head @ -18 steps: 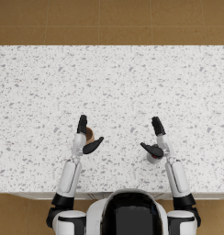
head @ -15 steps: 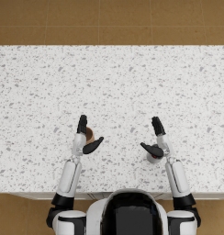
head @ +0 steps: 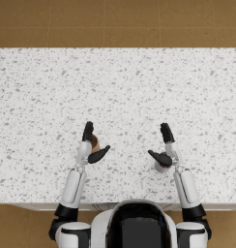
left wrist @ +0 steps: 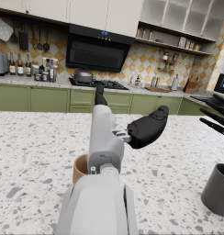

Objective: Pick up two cups and pour the berry on the right into the cup on the left

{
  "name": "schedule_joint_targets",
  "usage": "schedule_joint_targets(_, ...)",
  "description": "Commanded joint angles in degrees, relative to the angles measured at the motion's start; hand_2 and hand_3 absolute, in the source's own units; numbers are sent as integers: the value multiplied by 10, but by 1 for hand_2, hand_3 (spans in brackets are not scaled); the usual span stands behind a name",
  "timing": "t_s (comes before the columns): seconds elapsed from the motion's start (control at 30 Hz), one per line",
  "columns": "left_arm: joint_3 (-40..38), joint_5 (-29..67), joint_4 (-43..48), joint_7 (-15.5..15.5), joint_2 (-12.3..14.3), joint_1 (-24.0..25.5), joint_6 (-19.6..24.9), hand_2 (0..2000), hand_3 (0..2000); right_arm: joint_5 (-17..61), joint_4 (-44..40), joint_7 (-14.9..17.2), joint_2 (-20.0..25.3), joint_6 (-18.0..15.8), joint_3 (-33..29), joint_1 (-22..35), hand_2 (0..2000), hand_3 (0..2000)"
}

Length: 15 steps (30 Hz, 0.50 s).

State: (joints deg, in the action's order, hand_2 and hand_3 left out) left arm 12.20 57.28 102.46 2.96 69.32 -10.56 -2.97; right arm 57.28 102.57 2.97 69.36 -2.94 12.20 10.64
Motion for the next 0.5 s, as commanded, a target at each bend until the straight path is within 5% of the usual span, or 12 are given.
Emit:
schedule_joint_targets(0.03, -17, 0, 6, -8, -7, 19, 8, 0, 0, 0, 12, -8, -7, 8, -18, -18, 0, 0)
schedule_joint_targets(0.5, -118, 209, 7, -29, -7, 96, 29, 0, 0, 209, 97, -30, -29, 29, -114, -160, 0, 0)
